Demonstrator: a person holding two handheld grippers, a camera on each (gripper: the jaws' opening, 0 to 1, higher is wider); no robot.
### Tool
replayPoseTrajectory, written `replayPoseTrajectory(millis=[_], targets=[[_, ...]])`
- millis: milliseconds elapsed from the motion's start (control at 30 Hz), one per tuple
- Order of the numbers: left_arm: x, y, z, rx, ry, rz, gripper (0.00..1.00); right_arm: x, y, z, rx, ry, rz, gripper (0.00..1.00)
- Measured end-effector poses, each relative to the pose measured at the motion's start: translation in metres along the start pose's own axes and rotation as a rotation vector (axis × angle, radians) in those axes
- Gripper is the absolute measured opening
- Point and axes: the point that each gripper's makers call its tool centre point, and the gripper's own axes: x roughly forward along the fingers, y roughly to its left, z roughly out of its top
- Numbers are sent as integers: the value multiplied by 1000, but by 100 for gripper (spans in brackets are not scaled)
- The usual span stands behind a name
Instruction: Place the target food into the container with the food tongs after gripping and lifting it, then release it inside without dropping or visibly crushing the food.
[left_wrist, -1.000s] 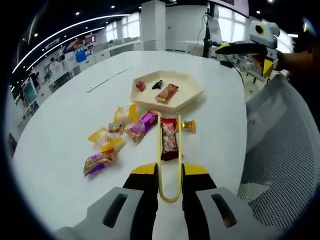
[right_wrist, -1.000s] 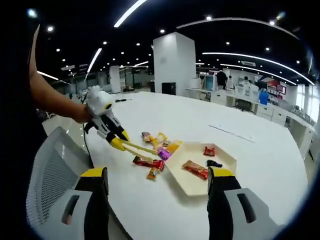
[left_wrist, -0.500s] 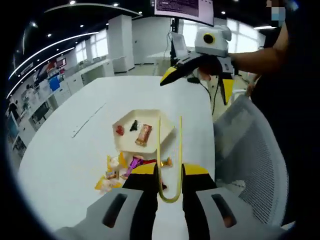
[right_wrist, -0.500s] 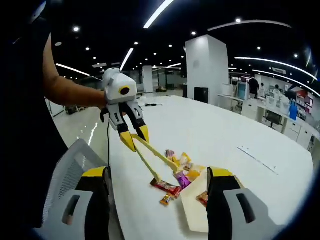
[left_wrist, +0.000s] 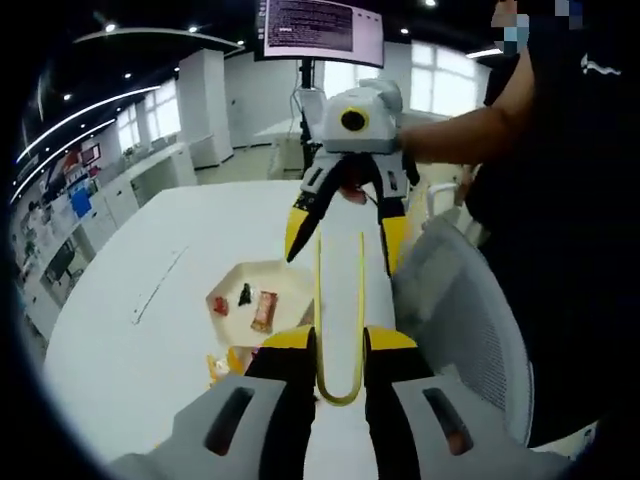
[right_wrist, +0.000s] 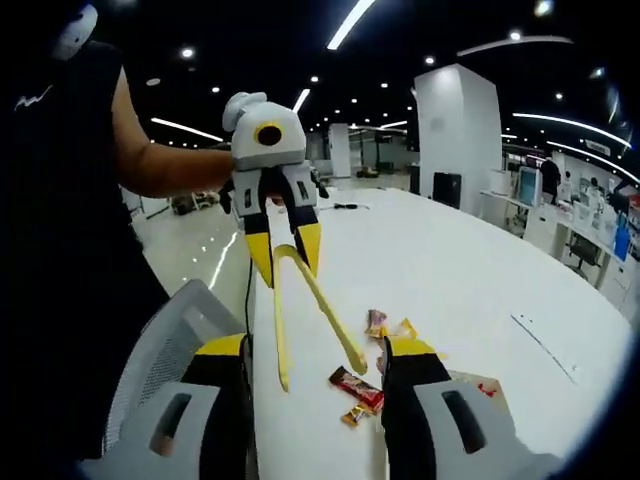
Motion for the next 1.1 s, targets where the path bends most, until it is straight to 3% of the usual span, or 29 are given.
replayPoseTrajectory(millis=[167,267,400,533,567,633,800,900,1000,1100], targets=[[-3,-4,7,11,2,-14,13,0,3,8,1,-25,13,35],[-5,-4,11,9,-9,-17,13,1,5,13,-7,-39,15,34],[-6,-4,14,12,-27,-20,13,-2,4,16,-33,-42,-6,23],[-11,6,32,77,-144,32,15,-12,6,25,-29,-78,11,10],[-13,6,36,72,-172,34,16,-12,11,26,6,-83,31,9],[-15,7,42,36,-213,39,17,-15,10,30,32,-103,21,7],[-28,12,67,-26,-387,40,20,-24,9,44,83,-176,26,6],[-36,9,83,-96,-485,6,26,-30,10,63,139,-270,37,6],[-39,6,91,-119,-538,-18,25,-34,15,84,164,-353,78,6],[-42,3,99,-134,-566,-22,19,-31,16,86,145,-337,78,6]])
